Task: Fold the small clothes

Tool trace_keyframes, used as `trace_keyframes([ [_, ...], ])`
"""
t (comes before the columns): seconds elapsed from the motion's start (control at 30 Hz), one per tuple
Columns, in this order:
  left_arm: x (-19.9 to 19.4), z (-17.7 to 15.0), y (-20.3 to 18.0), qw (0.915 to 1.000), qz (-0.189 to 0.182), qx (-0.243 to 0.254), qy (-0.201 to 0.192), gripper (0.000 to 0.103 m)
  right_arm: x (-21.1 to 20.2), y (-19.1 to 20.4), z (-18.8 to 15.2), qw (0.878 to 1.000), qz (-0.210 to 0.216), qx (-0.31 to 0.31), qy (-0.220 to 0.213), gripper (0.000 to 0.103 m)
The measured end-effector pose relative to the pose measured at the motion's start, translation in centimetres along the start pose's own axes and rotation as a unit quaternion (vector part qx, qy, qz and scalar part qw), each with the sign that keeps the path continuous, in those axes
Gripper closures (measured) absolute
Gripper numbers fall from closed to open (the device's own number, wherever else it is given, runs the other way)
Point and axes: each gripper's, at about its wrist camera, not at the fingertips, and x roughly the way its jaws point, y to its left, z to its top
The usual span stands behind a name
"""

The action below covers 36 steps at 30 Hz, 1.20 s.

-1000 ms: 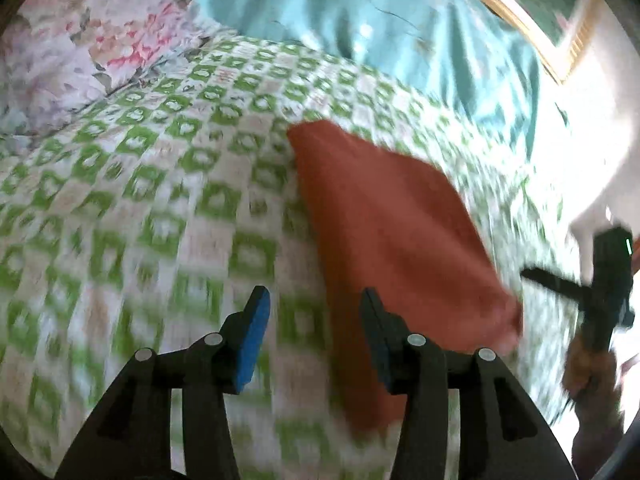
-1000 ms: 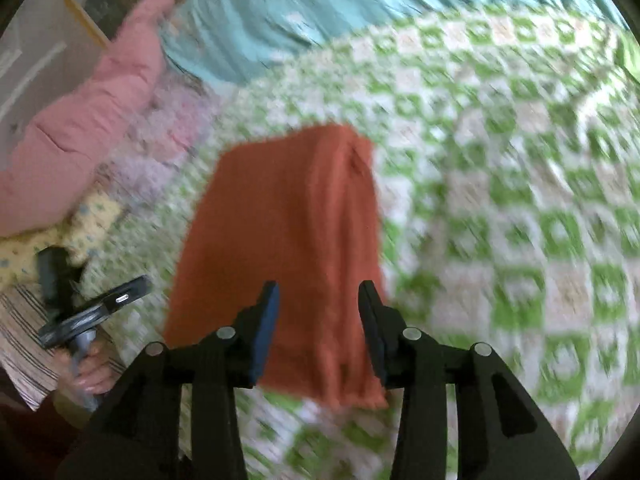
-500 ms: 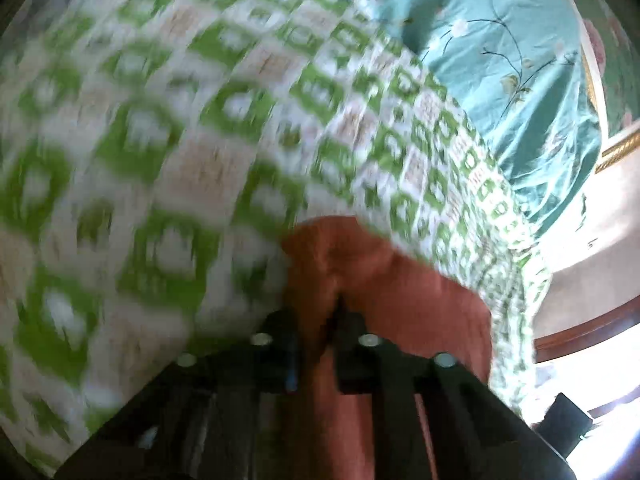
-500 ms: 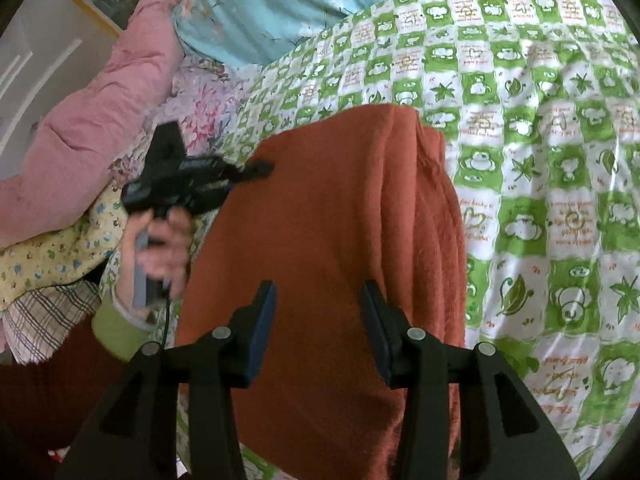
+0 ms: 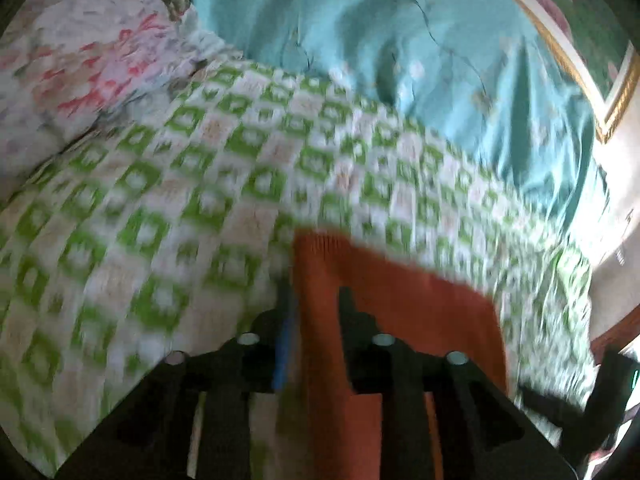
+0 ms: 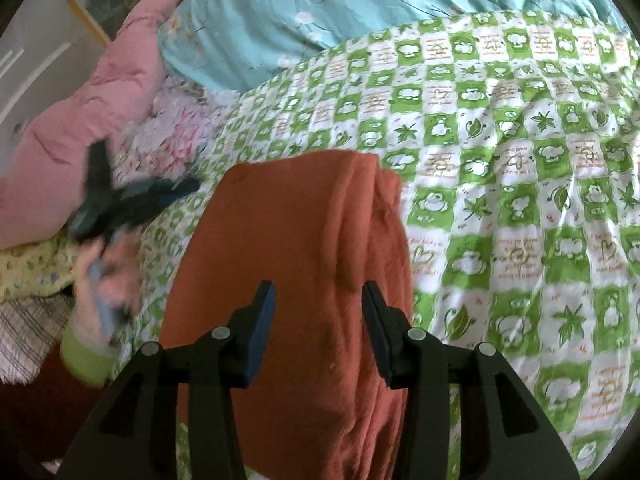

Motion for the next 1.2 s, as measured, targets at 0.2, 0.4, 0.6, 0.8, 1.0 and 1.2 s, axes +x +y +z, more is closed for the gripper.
trace_keyframes([
  [0.2,-3.1,-7.1,-2.4,0.9979,0.031,0.055,0.012,0.073,3.5,0.4,1.1,0.999,-0.019,-0.02,0.04,0.073],
  [0.4,-3.2,-9.9,-5.0,0.9867,0.096,0.131,0.016,0.072,-0.8,0.7,1.8,1.0,0.023,-0.001,-0.021,0.092],
  [0.6,-1.8,-11.9,-5.2,0.9823,0.111,0.149,0.024,0.073,3.3,-2.4,-0.9,0.999,-0.033,0.014,0.034,0.093],
  [0.8,-1.6,-11.9,-5.5,0.9801,0.114,0.16,0.026,0.073,3.1,-2.6,-1.3,0.999,-0.043,0.018,0.022,0.092],
  [1.0,-5.1,-11.8,-4.4,0.9912,0.067,0.113,0.017,0.075,-0.6,-1.0,-1.3,0.999,-0.04,0.025,-0.009,0.084],
  [1.2,-9.3,-14.6,-4.7,0.9943,-0.019,0.105,0.007,0.075,-4.5,2.6,-3.5,0.999,-0.001,-0.016,-0.029,0.072],
])
